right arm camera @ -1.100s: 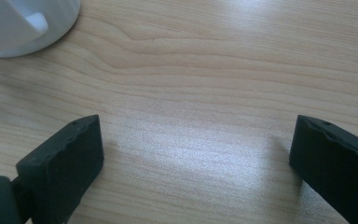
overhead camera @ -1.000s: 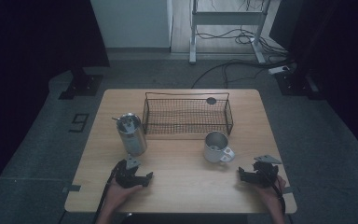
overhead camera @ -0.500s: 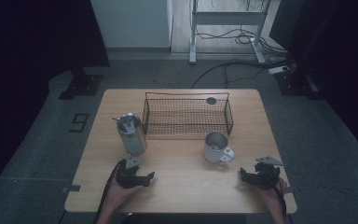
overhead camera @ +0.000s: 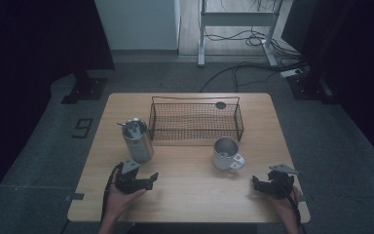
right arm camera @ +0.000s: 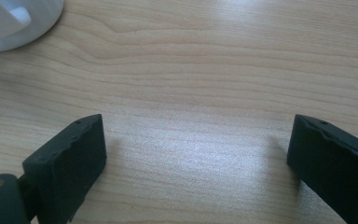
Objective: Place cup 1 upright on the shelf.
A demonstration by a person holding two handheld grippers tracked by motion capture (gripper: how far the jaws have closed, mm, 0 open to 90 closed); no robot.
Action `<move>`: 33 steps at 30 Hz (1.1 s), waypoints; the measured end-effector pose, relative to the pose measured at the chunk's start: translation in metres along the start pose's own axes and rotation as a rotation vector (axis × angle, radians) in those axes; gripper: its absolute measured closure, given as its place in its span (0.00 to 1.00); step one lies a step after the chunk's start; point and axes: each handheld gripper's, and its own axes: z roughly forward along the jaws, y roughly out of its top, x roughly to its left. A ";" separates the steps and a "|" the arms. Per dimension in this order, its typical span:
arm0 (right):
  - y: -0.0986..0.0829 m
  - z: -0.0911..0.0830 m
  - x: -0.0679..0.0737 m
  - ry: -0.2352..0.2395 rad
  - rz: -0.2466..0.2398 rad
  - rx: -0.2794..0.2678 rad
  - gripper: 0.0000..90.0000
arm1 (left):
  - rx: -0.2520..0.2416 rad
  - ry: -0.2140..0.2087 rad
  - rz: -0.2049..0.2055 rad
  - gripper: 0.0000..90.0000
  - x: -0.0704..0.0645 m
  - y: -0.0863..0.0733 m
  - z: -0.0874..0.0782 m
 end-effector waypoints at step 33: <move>0.000 0.000 0.000 -0.008 0.005 0.000 0.05 | -0.089 0.089 -0.081 0.12 0.042 0.036 -0.024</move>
